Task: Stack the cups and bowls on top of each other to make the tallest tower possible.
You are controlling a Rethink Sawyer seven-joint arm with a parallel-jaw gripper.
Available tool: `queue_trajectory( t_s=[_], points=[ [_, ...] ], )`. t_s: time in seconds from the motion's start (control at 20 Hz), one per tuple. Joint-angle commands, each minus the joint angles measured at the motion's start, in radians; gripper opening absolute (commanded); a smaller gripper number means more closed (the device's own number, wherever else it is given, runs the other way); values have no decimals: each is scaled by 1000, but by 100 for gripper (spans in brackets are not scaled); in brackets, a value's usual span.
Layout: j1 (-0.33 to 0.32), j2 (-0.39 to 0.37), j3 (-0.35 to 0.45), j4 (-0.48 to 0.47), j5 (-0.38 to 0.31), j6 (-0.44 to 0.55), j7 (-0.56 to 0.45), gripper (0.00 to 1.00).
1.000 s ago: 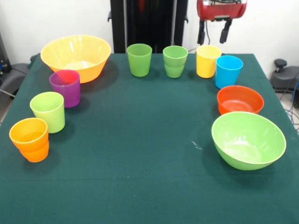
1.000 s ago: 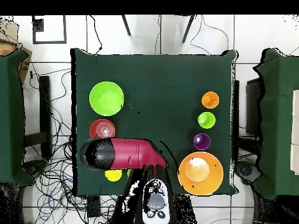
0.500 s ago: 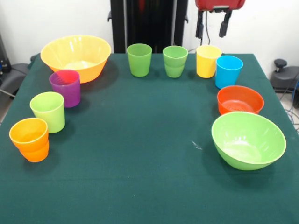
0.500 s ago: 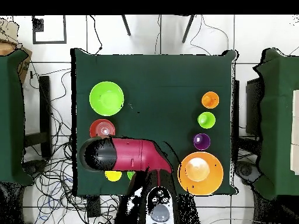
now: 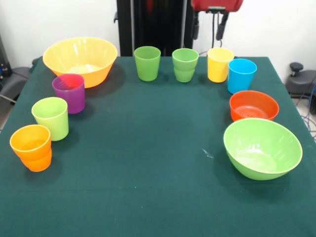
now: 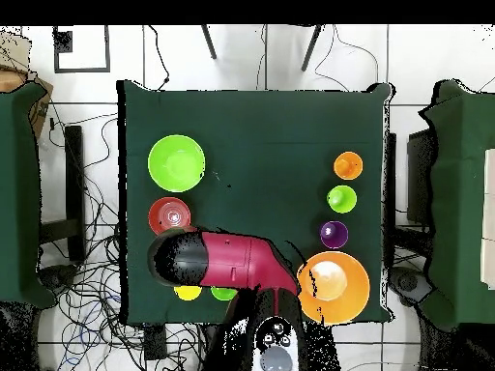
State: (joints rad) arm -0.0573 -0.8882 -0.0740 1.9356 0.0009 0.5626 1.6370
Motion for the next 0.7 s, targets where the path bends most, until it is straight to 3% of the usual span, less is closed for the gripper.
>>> queue_trajectory(
  t_s=[0.05, 0.25, 0.7],
  points=[
    [8, 91, -48, -2, -14, -84, 238, 100],
    [25, 111, -89, -35, -27, -71, 268, 100],
    [-46, 131, -55, -25, -43, -109, 231, 100]
  ],
)
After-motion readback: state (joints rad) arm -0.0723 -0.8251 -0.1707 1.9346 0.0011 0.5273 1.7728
